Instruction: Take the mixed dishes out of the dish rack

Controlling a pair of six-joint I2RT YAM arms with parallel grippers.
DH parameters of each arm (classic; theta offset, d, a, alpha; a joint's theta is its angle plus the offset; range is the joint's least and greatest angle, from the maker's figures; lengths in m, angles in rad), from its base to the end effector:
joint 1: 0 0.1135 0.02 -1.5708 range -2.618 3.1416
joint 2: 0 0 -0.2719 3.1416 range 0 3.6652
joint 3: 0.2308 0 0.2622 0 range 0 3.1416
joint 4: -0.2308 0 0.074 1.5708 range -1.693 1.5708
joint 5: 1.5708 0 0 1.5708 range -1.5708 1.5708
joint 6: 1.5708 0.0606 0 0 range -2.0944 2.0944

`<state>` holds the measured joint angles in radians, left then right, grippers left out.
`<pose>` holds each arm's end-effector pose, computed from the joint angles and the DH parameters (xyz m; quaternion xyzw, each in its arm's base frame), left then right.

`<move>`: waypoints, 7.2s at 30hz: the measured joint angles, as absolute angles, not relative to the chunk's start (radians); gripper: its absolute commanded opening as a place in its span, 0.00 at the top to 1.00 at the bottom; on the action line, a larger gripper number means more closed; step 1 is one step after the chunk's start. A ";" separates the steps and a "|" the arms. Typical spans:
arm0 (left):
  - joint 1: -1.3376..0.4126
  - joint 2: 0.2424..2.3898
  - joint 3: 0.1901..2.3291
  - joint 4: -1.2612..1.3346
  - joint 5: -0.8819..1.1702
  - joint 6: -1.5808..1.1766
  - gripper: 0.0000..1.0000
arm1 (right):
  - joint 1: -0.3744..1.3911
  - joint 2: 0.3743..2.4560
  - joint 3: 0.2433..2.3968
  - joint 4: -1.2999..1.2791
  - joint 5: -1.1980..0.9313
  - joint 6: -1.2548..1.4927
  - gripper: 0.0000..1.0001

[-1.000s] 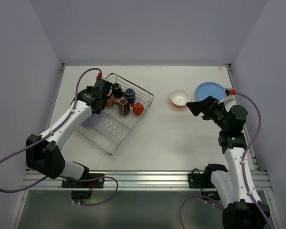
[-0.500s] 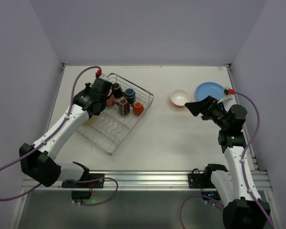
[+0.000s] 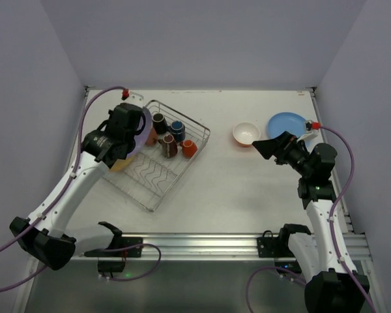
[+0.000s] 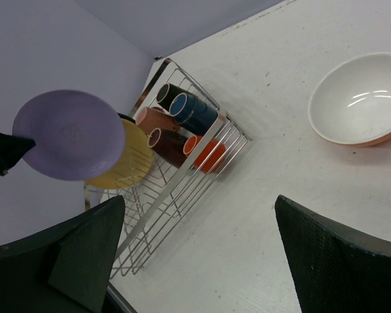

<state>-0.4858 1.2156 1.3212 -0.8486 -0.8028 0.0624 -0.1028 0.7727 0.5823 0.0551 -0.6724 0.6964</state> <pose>0.2489 -0.0821 0.3764 0.0769 0.8539 0.2719 0.4371 0.2104 0.0162 0.2975 0.0768 0.7395 0.4192 0.5210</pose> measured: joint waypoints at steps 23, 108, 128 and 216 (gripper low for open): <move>-0.492 0.983 0.873 -0.301 0.268 -0.477 1.00 | 0.325 0.839 0.747 -0.040 -0.595 0.535 0.23; -0.492 0.489 0.672 -0.487 -0.220 -0.328 0.00 | -0.458 1.723 0.982 -0.035 -0.199 0.968 0.92; -0.492 0.498 0.672 -0.487 -0.214 -0.328 0.00 | -0.385 1.681 0.995 -0.125 -0.082 0.918 0.20; -0.294 1.412 1.188 -0.703 -0.643 0.073 0.29 | -0.095 0.989 0.741 -0.115 -0.472 0.589 0.01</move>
